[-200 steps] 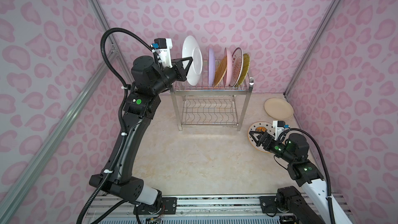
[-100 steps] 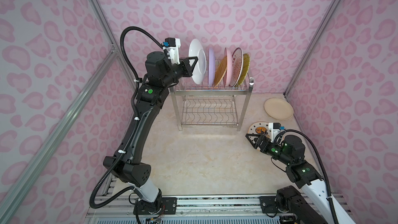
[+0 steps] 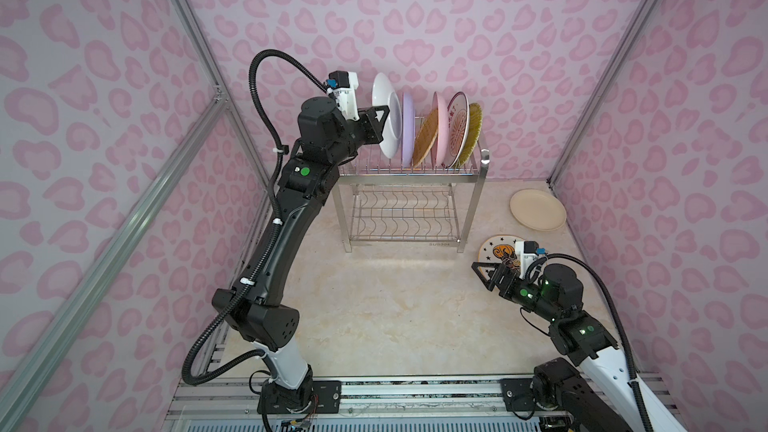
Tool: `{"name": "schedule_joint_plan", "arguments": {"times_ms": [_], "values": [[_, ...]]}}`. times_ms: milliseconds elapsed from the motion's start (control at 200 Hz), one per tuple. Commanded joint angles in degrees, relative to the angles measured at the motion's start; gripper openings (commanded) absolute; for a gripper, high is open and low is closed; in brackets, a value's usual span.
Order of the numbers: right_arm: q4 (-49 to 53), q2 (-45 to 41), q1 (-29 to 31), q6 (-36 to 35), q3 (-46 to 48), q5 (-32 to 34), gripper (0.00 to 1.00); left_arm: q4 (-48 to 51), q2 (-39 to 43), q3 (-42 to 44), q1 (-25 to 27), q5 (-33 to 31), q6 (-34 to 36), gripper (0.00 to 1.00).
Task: Load the plates into the dish rack
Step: 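Lower the white plate into a top-tier slot beside the lavender plate with the left gripper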
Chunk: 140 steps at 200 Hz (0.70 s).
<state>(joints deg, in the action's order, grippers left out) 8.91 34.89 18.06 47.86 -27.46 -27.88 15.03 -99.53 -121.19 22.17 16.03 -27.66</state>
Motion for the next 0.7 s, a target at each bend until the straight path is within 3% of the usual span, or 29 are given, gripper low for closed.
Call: {"name": "schedule_joint_plan", "arguments": {"times_ms": [0, 695], "values": [[-0.8, -0.35, 0.14, 0.07, 0.56, 0.46, 0.98, -2.22, -0.45, -0.89, 0.61, -1.92, 2.11, 0.04], [-1.93, -0.09, 0.22, 1.36, 1.58, 0.41, 0.98, 1.65, -2.25, -0.72, 2.5, -9.05, 6.89, 0.04]]}}
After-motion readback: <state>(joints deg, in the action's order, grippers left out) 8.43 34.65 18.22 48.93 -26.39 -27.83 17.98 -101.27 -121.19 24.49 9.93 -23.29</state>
